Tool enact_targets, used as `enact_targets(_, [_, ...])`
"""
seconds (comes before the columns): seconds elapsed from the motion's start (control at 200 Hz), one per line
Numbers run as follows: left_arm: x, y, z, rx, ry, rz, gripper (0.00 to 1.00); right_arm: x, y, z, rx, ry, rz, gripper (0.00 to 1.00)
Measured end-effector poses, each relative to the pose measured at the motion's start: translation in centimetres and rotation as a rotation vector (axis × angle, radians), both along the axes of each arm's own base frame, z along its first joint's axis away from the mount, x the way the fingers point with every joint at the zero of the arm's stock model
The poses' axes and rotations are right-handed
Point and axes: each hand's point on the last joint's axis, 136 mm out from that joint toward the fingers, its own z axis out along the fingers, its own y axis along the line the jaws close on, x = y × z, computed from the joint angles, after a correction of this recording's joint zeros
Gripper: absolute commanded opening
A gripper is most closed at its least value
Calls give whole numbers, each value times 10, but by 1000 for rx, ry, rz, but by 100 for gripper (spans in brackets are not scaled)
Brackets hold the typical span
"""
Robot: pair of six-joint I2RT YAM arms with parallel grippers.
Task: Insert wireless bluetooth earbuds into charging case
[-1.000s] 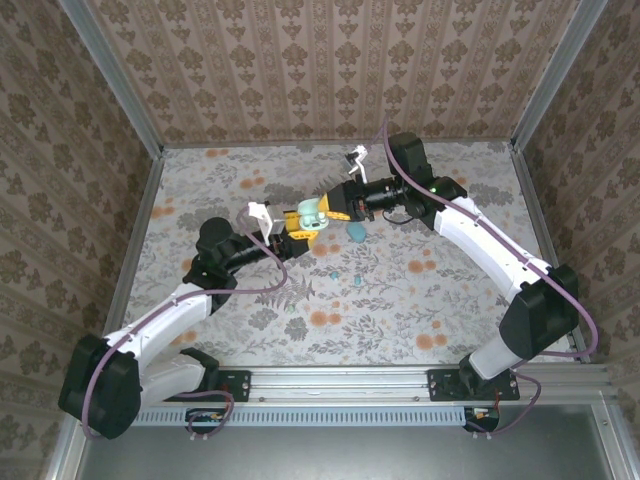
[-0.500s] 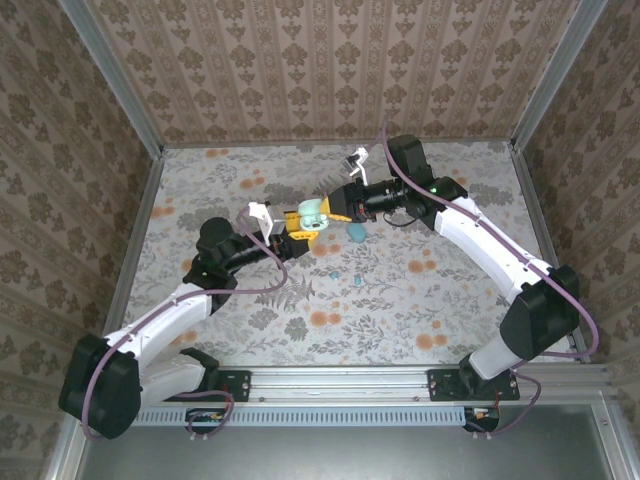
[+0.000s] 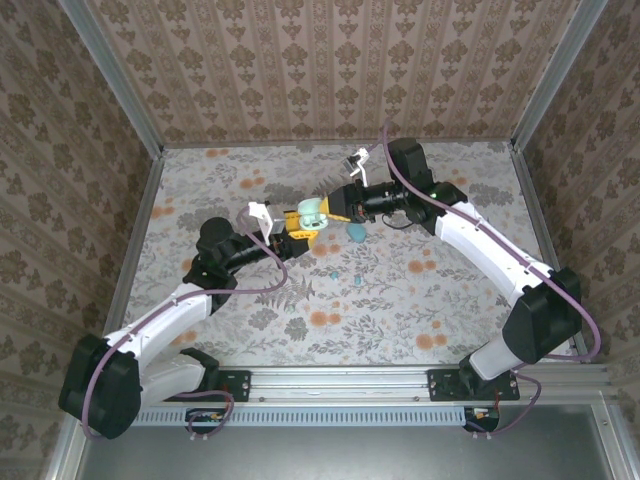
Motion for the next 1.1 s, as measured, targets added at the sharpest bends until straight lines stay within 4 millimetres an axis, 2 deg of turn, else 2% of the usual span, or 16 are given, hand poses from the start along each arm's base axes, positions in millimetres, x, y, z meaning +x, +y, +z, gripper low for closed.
enact_targets(1.1, [8, 0, 2, -5, -4, 29, 28, 7, 1, 6, 35, -15, -71, 24])
